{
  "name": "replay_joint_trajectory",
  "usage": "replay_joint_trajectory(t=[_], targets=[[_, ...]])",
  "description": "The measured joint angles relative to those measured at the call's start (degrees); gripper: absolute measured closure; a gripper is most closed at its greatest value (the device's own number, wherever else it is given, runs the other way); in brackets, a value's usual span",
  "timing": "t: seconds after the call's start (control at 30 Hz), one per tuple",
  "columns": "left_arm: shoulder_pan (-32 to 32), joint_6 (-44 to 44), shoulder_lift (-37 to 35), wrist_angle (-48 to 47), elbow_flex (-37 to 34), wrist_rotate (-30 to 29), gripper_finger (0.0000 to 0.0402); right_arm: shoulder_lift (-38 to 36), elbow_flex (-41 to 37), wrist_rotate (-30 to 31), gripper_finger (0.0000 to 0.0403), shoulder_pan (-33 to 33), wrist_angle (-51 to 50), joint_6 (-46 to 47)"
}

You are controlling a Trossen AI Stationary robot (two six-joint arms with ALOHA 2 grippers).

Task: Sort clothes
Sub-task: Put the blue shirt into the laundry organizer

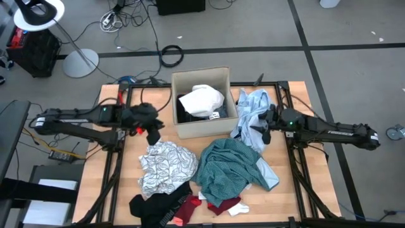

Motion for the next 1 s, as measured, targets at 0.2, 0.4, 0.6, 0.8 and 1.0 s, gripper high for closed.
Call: replay_joint_trajectory(t=[0.2, 0.4, 0.6, 0.8, 1.0], targets=[[-1.5, -4.6, -5.2, 4.3, -8.9, 0.0, 0.0319, 1.3, 11.8, 3.2, 0.0158, 0.0, -6.6, 8.7], [-2.4, -4.6, -5.7, 8.9, -12.2, 0.0, 0.0319, 5.6, 25.2, 3.4, 0.0171, 0.0, -16.6, 8.2], [-2.4, -4.6, -5.7, 10.2, -12.7, 0.1, 0.0319, 15.2, 40.4, 3.4, 0.0173, 0.0, -36.6, 13.4], [-2.4, -4.5, -5.7, 9.6, -12.7, 0.1, 0.0319, 27.8, 50.1, 3.6, 0.0173, -0.2, -58.0, 22.8], [-2.4, -4.7, -5.7, 9.5, -12.7, 0.0, 0.0319, 37.6, 51.0, 3.7, 0.0173, -1.7, -66.2, 34.5]])
